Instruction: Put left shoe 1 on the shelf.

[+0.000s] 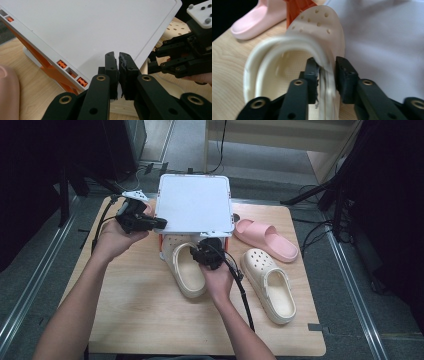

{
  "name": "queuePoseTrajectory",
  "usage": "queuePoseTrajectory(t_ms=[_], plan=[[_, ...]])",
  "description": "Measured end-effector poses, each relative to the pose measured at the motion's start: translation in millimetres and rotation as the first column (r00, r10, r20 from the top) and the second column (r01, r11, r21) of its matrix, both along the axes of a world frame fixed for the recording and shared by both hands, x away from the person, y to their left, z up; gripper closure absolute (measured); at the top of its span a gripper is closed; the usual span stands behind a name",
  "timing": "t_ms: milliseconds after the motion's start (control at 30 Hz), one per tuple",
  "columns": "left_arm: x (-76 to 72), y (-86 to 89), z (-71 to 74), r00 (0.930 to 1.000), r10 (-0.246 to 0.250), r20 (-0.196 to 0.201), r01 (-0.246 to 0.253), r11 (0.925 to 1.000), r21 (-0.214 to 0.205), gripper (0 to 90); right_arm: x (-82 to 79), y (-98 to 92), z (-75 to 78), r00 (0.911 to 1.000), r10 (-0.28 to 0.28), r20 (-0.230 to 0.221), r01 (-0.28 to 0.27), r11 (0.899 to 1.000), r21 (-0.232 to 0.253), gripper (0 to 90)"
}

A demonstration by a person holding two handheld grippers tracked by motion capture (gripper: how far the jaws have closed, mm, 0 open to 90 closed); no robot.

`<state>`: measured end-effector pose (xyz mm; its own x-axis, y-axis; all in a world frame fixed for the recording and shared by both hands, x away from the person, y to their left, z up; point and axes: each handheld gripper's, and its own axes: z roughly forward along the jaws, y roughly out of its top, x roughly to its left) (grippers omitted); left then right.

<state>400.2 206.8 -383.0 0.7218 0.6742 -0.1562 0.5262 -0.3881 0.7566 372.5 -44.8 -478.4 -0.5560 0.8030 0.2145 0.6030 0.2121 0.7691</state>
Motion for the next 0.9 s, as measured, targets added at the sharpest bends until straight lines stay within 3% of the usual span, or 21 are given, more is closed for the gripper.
queuePoseTrajectory(t_ms=[133,267,300,500,700,900], plan=[[-0.1,0.0,0.0,1.0000,0.000,0.000,0.000,1.0000,-0.001,84.9,-5.4,2.1,2.8,0.9995,0.029,0.015,-0.028,0.998,-0.050,63.6],[0.4,0.7,-0.4,1.0000,-0.002,-0.002,0.002,1.0000,-0.007,84.9,-10.4,-1.4,8.9,0.9980,0.062,-0.003,-0.062,0.997,-0.054,54.0],[0.3,0.7,-0.3,1.0000,-0.002,-0.002,0.002,1.0000,-0.006,84.8,-15.5,-3.7,13.1,0.9970,0.077,0.010,-0.076,0.995,-0.071,51.3],[0.8,1.4,-0.4,0.9999,-0.001,-0.010,0.001,0.9999,-0.014,84.7,-28.0,-10.8,19.8,0.9927,0.114,0.039,-0.109,0.989,-0.102,50.8],[0.5,0.9,-0.4,1.0000,0.000,-0.008,0.000,0.9999,-0.010,84.7,-46.7,-20.4,20.9,0.9868,0.161,0.019,-0.158,0.984,-0.085,56.0],[-0.3,0.6,-0.4,1.0000,0.003,-0.003,-0.003,1.0000,-0.009,84.5,-70.1,-30.7,15.6,0.9767,0.214,-0.017,-0.214,0.976,-0.025,62.4]])
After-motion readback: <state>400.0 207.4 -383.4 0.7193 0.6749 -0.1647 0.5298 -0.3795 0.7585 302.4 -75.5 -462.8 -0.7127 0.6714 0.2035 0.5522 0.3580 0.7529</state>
